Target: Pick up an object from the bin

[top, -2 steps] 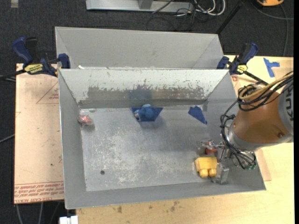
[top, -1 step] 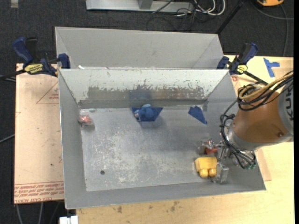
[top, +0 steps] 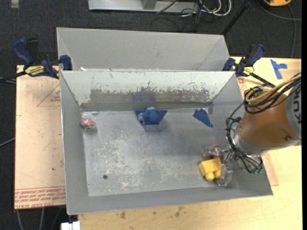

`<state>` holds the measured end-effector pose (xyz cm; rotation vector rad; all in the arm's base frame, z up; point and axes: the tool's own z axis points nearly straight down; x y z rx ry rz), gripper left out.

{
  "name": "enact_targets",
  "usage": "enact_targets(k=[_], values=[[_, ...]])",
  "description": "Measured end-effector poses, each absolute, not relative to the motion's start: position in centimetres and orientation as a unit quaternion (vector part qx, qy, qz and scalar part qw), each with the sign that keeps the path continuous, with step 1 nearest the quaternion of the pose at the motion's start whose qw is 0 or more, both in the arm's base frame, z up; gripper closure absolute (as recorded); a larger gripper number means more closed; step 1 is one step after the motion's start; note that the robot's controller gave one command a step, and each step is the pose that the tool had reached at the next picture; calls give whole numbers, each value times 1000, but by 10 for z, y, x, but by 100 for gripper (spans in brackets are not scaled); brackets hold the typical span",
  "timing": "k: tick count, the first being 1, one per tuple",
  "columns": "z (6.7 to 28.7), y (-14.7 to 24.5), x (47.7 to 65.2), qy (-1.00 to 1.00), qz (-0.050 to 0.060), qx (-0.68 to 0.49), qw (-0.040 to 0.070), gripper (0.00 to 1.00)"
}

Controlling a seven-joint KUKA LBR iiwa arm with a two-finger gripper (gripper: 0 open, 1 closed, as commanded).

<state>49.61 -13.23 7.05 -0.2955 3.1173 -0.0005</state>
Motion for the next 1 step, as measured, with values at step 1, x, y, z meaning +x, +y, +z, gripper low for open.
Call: enact_targets(k=[1], values=[[164,-132,499,996,-1,-94,5,100]])
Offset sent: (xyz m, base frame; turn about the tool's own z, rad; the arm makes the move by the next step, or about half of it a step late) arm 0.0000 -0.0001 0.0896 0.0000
